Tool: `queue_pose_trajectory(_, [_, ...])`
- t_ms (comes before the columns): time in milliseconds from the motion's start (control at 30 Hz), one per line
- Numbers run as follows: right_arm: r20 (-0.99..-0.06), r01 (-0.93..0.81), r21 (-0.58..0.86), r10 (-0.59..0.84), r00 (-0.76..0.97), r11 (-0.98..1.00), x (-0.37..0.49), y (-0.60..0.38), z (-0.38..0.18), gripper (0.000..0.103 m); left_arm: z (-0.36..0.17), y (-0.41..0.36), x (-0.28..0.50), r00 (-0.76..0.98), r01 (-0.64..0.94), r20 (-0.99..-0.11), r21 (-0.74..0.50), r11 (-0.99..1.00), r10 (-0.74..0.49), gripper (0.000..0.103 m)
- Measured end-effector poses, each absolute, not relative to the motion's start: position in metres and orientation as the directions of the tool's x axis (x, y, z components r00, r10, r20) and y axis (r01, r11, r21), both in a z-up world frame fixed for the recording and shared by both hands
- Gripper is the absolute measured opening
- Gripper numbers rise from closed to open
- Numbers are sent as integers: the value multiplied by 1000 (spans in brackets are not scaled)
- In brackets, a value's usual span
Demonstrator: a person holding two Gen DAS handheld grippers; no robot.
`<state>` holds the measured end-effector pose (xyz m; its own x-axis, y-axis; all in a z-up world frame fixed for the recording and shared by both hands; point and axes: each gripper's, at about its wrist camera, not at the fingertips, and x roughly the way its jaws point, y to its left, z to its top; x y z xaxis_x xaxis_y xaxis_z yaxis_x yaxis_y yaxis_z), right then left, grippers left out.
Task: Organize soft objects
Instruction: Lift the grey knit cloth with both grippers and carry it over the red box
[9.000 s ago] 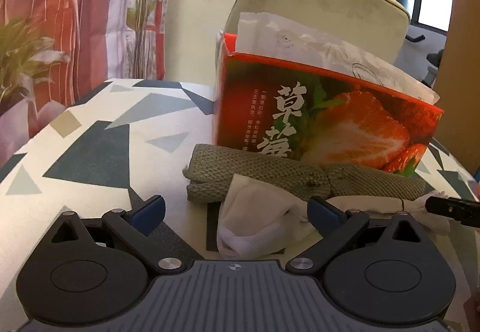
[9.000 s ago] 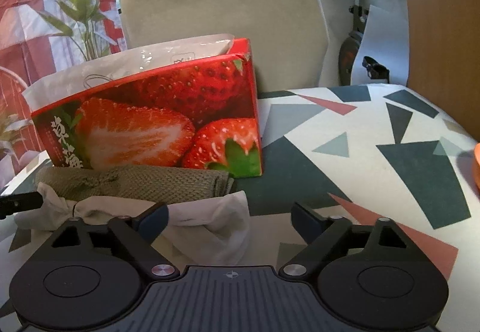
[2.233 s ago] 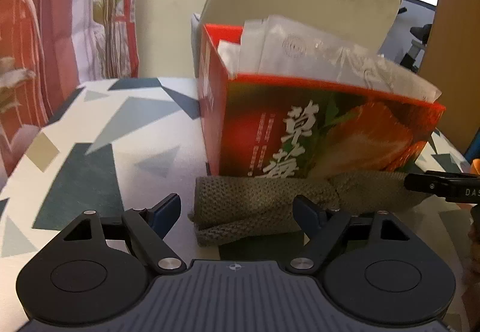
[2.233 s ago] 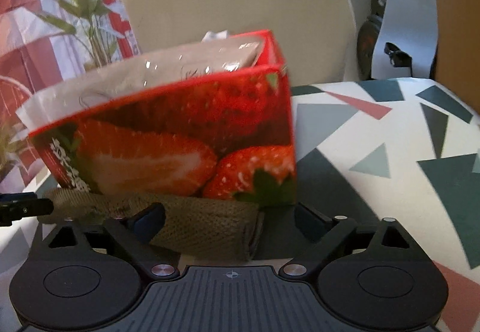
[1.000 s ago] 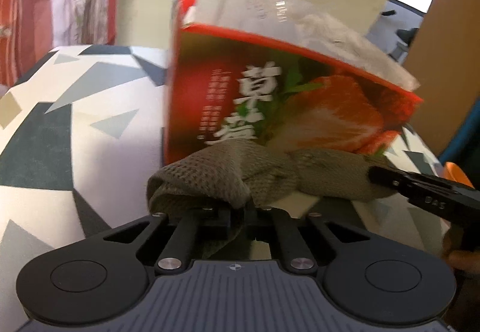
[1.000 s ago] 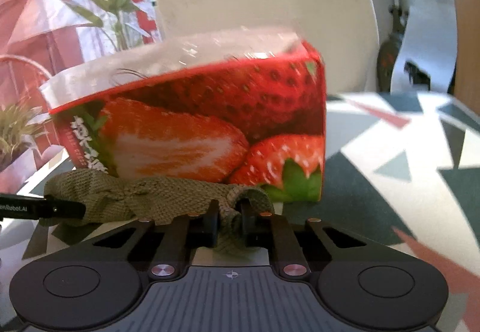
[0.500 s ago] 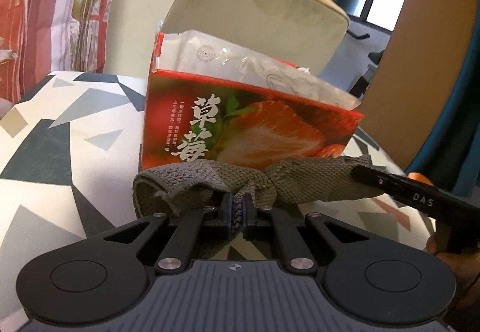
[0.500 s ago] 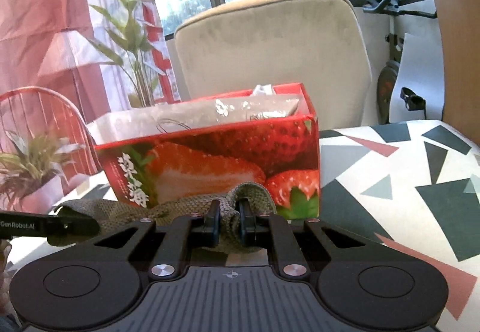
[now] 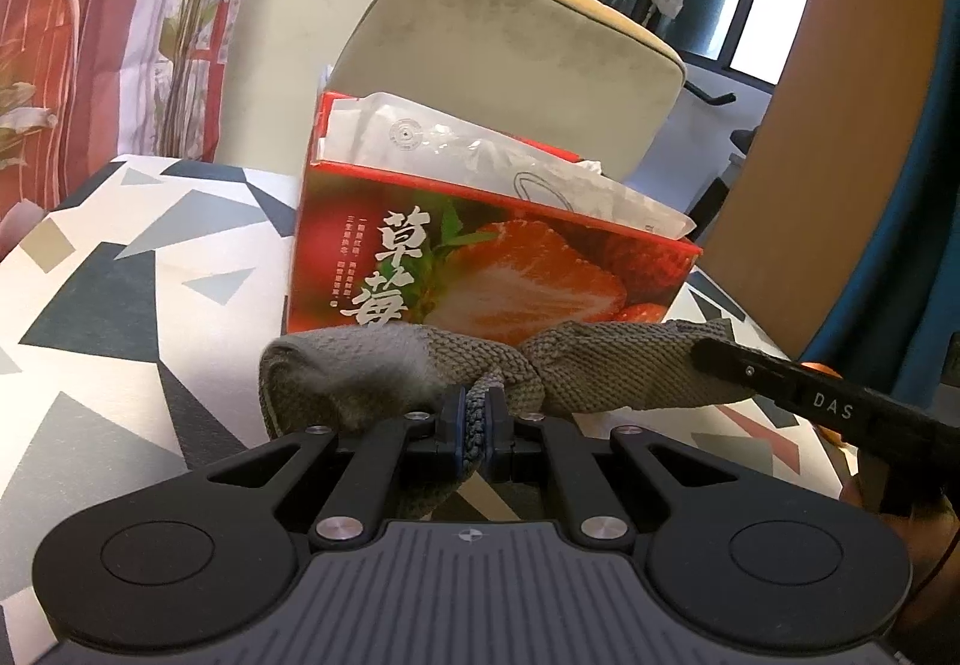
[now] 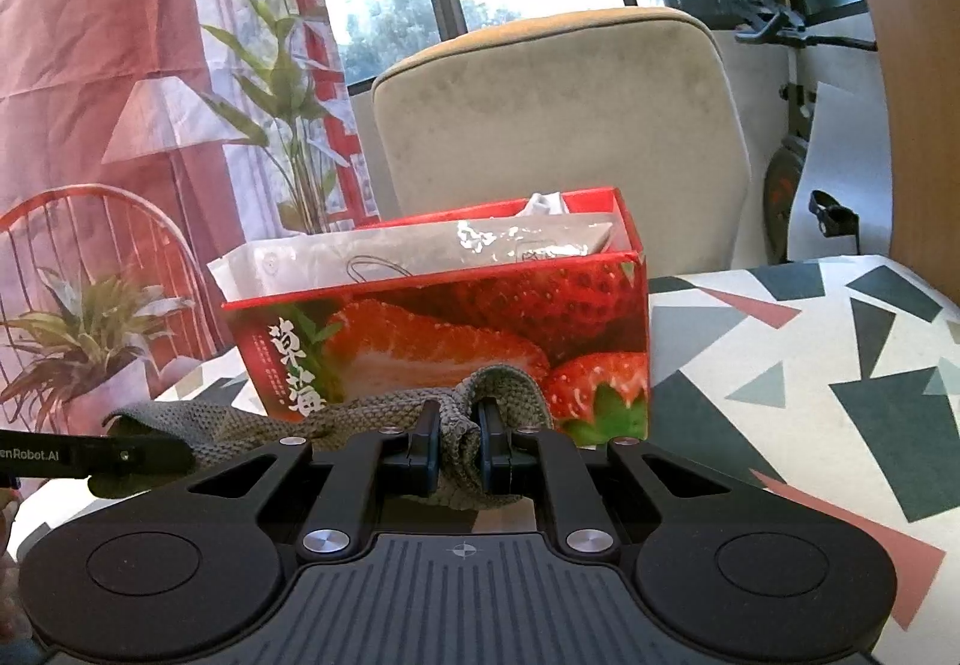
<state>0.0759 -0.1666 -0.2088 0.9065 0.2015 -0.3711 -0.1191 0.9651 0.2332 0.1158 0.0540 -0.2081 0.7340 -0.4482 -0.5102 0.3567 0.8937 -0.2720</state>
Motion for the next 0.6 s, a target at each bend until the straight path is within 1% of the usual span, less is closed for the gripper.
queue_pose_trajectory(200, [-349, -122, 234, 201, 915, 964, 72, -167, -204, 11, -201, 58, 113, 752, 358, -485, -269, 894, -447, 7])
queue_pose_trajectory(333, [-315, -134, 225, 202, 927, 965, 70, -167, -194, 11, -189, 61, 115, 770, 363, -452, -269, 892, -450, 7])
queue_pose_trajectory(600, [-199, -163, 209, 205, 958, 964, 79, -176, -148, 11, -140, 61, 127, 827, 399, -335, -218, 891, -452, 7])
